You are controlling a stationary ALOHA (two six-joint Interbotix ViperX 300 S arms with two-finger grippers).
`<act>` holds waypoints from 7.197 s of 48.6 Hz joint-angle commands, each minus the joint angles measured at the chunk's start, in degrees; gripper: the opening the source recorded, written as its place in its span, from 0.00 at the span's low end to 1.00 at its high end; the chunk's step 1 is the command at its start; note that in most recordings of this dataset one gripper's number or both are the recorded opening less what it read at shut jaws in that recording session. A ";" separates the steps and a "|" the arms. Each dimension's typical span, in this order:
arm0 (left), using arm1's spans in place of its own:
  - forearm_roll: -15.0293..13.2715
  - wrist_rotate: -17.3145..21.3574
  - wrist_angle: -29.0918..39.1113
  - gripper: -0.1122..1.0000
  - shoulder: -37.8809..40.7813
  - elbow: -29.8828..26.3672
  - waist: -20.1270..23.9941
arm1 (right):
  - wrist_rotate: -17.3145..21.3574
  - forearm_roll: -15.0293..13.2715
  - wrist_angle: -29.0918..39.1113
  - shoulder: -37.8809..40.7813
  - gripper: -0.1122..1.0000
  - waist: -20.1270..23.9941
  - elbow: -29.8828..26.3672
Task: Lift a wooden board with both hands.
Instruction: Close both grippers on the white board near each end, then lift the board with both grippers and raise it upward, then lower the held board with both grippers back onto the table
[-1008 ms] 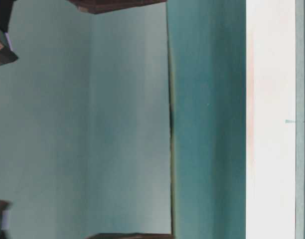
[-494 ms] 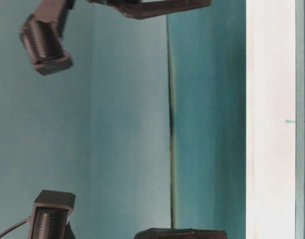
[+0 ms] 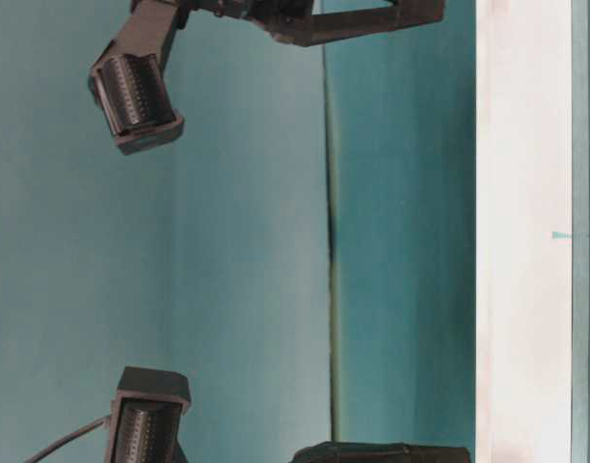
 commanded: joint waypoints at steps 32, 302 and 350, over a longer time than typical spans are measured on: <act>0.00 -0.18 -3.69 0.96 3.52 1.32 0.26 | 0.53 0.62 -7.56 5.19 0.95 0.79 2.55; 0.00 -2.29 49.48 0.26 -17.05 -34.80 4.57 | 5.19 -2.46 53.00 -4.48 0.30 -2.81 -39.81; 0.00 -5.19 23.47 0.26 -11.25 -7.82 4.22 | 4.04 -2.46 26.46 -0.44 0.30 -1.76 -14.15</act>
